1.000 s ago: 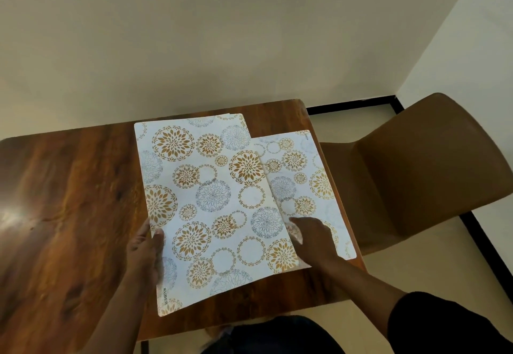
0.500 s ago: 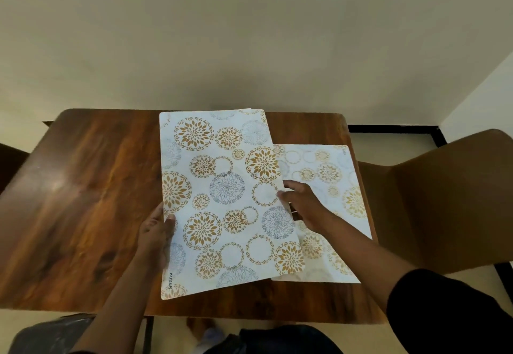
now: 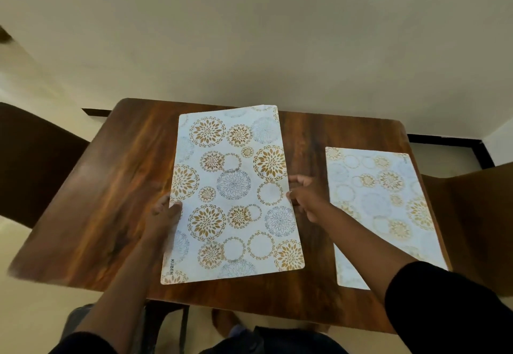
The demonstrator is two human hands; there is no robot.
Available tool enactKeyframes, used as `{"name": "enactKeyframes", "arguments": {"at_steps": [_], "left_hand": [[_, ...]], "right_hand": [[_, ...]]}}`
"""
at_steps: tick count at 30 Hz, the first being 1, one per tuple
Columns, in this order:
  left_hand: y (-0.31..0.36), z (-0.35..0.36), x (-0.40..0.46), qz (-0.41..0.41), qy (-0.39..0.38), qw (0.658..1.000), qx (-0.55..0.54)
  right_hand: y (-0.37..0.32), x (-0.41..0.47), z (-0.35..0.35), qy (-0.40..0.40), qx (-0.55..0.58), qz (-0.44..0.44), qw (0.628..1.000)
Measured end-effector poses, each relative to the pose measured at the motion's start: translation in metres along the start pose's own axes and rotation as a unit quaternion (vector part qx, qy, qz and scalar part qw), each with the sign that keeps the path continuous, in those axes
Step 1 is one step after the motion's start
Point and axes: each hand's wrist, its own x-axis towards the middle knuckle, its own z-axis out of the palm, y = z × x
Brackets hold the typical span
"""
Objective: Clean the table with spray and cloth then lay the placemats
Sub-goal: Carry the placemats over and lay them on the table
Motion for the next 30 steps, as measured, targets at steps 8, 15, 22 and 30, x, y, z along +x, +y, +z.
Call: {"name": "enactKeyframes", "arguments": {"at_steps": [8, 15, 22, 30], "left_hand": [[0.029, -0.07, 0.019, 0.175, 0.189, 0.921, 0.292], [0.007, -0.101, 0.016, 0.225, 0.141, 0.896, 0.357], [-0.024, -0.151, 0.019, 0.179, 0.156, 0.888, 0.394], [-0.062, -0.192, 0.032, 0.089, 0.16, 0.881, 0.436]], "right_hand": [[-0.016, 0.012, 0.117, 0.054, 0.003, 0.005, 0.999], [-0.026, 0.031, 0.229, 0.048, 0.017, 0.011, 0.999], [-0.038, 0.054, 0.343, 0.028, -0.013, 0.017, 0.999], [-0.025, 0.086, 0.413, 0.052, -0.04, 0.039, 0.997]]}}
